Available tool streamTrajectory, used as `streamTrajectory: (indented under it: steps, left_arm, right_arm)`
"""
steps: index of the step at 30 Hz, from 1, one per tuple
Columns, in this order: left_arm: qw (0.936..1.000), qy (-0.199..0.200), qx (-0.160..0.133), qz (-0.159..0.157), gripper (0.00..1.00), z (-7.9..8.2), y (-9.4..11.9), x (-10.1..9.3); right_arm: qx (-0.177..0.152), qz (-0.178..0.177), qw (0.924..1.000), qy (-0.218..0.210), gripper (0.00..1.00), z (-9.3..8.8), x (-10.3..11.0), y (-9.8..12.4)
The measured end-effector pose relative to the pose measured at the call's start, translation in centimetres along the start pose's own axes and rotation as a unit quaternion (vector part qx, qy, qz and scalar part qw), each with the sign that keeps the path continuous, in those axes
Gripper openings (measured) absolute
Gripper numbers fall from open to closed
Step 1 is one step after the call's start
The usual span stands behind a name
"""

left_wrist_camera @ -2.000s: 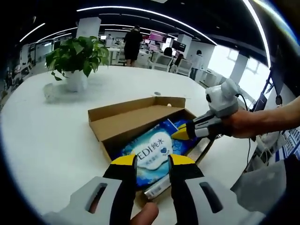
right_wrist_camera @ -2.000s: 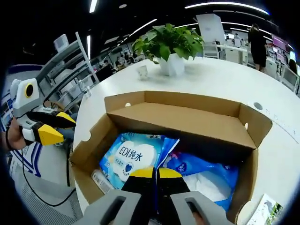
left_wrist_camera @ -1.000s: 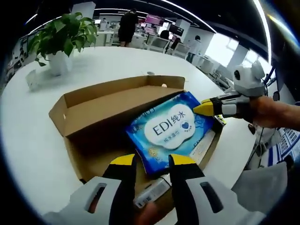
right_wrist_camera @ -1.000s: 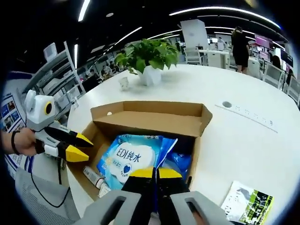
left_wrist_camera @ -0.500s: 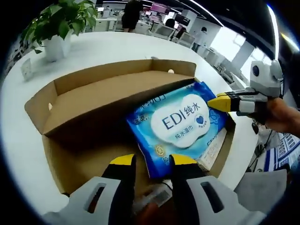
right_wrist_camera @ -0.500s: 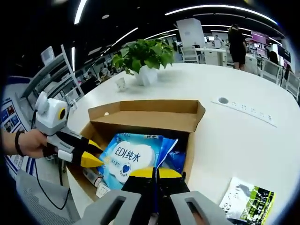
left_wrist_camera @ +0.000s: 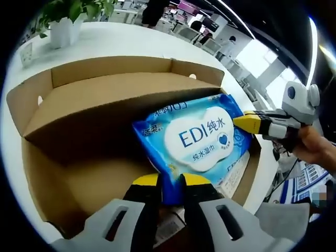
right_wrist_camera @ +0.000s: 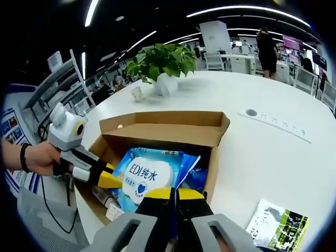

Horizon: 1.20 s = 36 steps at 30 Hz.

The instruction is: Operate the shoe box by opening the lid, removing the specified soft item, and placing it in the target area until the item is outside and the box remains undamaged.

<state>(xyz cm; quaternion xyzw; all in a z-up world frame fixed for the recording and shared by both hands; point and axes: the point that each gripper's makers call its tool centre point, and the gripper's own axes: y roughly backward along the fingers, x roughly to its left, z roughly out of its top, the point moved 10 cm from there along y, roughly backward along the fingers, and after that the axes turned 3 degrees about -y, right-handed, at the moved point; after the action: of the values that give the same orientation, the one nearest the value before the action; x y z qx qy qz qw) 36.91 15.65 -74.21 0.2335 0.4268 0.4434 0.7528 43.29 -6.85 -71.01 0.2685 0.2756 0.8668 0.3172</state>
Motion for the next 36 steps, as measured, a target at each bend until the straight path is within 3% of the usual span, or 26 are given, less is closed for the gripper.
streamTrajectory:
  steps: [14,36]
  left_arm:
    - [0.9999,0.007,-0.010,0.004,0.05,0.2,1.1,-0.5]
    - [0.9985,-0.032,-0.043,0.014,0.03,2.1,4.9,-3.2]
  right_arm:
    - [-0.002,0.005,0.9999,-0.010,0.00,0.0,0.3,0.3]
    - [-0.031,0.002,0.9995,-0.007,0.00,1.2,1.2,2.6]
